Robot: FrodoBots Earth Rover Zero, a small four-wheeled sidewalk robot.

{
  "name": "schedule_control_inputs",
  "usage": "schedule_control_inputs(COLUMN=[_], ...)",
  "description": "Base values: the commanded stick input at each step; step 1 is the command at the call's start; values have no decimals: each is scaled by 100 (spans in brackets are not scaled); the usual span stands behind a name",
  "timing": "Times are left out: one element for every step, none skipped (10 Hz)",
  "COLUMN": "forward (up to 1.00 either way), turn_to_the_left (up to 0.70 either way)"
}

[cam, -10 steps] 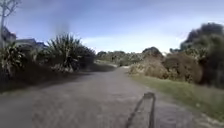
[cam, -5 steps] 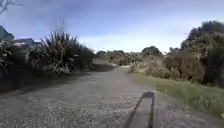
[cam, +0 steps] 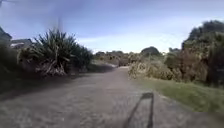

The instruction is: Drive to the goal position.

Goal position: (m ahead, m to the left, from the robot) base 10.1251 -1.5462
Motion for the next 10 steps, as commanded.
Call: schedule_control_inputs(forward=[100,100,100,100,100,100,100,100,100,100], turn_to_the_left=[0,0,0,0,0,0,0,0,0,0])
